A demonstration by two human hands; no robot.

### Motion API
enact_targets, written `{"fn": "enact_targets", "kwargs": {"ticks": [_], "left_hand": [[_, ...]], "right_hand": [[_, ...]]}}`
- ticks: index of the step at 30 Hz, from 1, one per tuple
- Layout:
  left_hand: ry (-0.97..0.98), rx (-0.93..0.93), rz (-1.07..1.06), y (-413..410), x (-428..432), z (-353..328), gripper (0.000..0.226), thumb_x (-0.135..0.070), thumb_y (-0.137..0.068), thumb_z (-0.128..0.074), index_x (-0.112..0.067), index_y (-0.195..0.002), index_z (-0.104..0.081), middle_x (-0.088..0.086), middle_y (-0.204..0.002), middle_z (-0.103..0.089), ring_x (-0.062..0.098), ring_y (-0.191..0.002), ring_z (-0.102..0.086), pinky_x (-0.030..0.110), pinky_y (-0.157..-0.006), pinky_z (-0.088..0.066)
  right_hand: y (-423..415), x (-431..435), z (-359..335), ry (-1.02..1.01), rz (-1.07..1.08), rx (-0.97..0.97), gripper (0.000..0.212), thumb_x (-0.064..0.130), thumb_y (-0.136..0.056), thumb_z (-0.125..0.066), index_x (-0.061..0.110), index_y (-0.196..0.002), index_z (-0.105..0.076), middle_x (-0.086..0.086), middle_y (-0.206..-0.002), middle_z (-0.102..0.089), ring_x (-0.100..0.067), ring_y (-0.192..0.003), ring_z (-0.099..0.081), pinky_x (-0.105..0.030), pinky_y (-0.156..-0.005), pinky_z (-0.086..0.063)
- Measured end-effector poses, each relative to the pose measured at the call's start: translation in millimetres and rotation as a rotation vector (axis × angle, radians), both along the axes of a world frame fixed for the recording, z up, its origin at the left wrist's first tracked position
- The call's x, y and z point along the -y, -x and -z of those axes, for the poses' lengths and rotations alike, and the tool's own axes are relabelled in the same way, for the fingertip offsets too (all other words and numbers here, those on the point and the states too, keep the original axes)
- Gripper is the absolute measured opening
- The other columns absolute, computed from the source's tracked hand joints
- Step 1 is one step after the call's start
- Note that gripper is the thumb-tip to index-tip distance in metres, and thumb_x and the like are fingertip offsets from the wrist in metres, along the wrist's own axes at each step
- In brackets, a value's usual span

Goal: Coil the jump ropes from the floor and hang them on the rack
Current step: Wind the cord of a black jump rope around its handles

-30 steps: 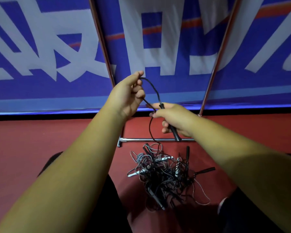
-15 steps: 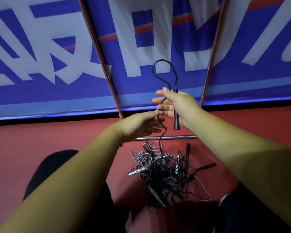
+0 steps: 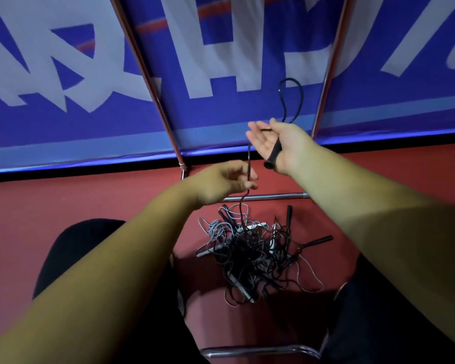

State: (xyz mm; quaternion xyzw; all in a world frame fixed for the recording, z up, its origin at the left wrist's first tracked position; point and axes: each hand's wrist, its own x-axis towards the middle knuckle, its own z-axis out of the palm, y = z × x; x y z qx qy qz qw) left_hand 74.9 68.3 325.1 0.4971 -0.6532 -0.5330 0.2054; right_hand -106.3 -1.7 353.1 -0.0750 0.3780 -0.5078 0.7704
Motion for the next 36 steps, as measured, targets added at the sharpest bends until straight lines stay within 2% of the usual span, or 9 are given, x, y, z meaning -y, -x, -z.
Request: {"fn": "enact_targets", "kwargs": {"ticks": [6, 10, 13, 17, 23, 26, 28, 33, 36], "left_hand": [[-0.023, -0.031, 0.006, 1, 21, -8, 0.017, -0.001, -0.104, -0.058, -0.005, -0.12, -0.062, 0.014, -0.094, -0.071, 0.025, -0.089, -0.069, 0.041, -0.089, -0.056], [-0.057, -0.206, -0.195, 7, 27, -24, 0.018, -0.007, -0.106, -0.057, -0.015, -0.12, -0.065, 0.007, -0.094, -0.072, 0.031, -0.075, -0.07, 0.042, -0.075, -0.061], [-0.093, -0.426, -0.477, 0, 35, -34, 0.022, -0.008, -0.106, -0.056, -0.01, -0.127, -0.061, 0.007, -0.099, -0.073, 0.027, -0.073, -0.074, 0.036, -0.065, -0.063], [-0.146, -0.736, -0.748, -15, 48, -37, 0.019, -0.007, -0.106, -0.057, -0.008, -0.124, -0.06, 0.008, -0.104, -0.072, 0.028, -0.08, -0.077, 0.032, -0.061, -0.062], [-0.262, -1.039, -0.994, -21, 54, -31, 0.018, -0.009, -0.109, -0.052, -0.007, -0.126, -0.054, 0.013, -0.104, -0.065, 0.024, -0.074, -0.079, 0.031, -0.067, -0.064], [-0.25, -0.929, -0.905, -20, 52, -29, 0.018, -0.027, -0.111, -0.049, -0.013, -0.121, -0.054, 0.017, -0.114, -0.066, 0.028, -0.093, -0.076, 0.043, -0.093, -0.062], [-0.261, -0.786, -0.702, -19, 47, -29, 0.031, -0.034, -0.113, -0.041, -0.012, -0.129, -0.057, 0.012, -0.113, -0.072, 0.026, -0.096, -0.075, 0.041, -0.094, -0.057], [-0.076, -0.331, -0.286, -9, 25, -36, 0.044, 0.011, -0.09, -0.045, -0.001, -0.128, -0.065, 0.009, -0.115, -0.076, 0.007, -0.097, -0.069, 0.023, -0.087, -0.05], [0.068, -0.122, -0.207, -6, 20, -49, 0.037, 0.013, -0.095, -0.052, 0.0, -0.127, -0.065, 0.008, -0.123, -0.072, 0.003, -0.104, -0.066, 0.024, -0.096, -0.051]], "right_hand": [[-7, 13, 10, -0.019, 0.034, -0.058, 0.027, 0.023, -0.112, -0.055, -0.001, -0.122, -0.065, -0.023, -0.11, -0.078, -0.017, -0.062, -0.075, -0.029, -0.06, -0.064], [-4, 20, 20, -0.033, -0.193, -0.436, 0.03, 0.043, -0.106, -0.063, 0.016, -0.119, -0.067, -0.012, -0.103, -0.081, -0.007, -0.039, -0.051, -0.015, -0.037, -0.038], [-10, 13, 26, -0.027, -0.426, -0.533, 0.025, 0.043, -0.107, -0.061, 0.018, -0.106, -0.068, -0.002, -0.09, -0.078, 0.001, -0.036, -0.032, -0.012, -0.036, -0.032], [-21, -8, 22, 0.148, -0.676, -0.619, 0.034, 0.038, -0.112, -0.051, 0.01, -0.119, -0.069, -0.017, -0.118, -0.077, -0.001, -0.04, -0.027, -0.013, -0.038, -0.028], [-30, -20, 11, 0.431, -0.566, -0.709, 0.035, 0.035, -0.112, -0.053, 0.006, -0.114, -0.072, -0.017, -0.104, -0.08, -0.009, -0.051, -0.04, -0.025, -0.051, -0.041], [-38, -20, 1, 0.503, -0.44, -0.732, 0.028, 0.028, -0.111, -0.056, 0.007, -0.106, -0.072, -0.013, -0.089, -0.078, -0.012, -0.052, -0.046, -0.03, -0.055, -0.044], [-43, -18, -14, 0.519, -0.334, -0.663, 0.026, 0.026, -0.111, -0.056, 0.006, -0.102, -0.07, -0.01, -0.079, -0.075, -0.013, -0.049, -0.045, -0.031, -0.052, -0.043], [-49, -8, -74, 0.544, -0.222, -0.601, 0.025, 0.027, -0.112, -0.055, 0.007, -0.103, -0.067, -0.007, -0.079, -0.076, -0.013, -0.051, -0.047, -0.03, -0.053, -0.043], [-51, -1, -122, 0.587, -0.132, -0.528, 0.023, 0.027, -0.111, -0.056, 0.008, -0.102, -0.066, -0.006, -0.076, -0.074, -0.011, -0.051, -0.046, -0.03, -0.054, -0.046]]}}
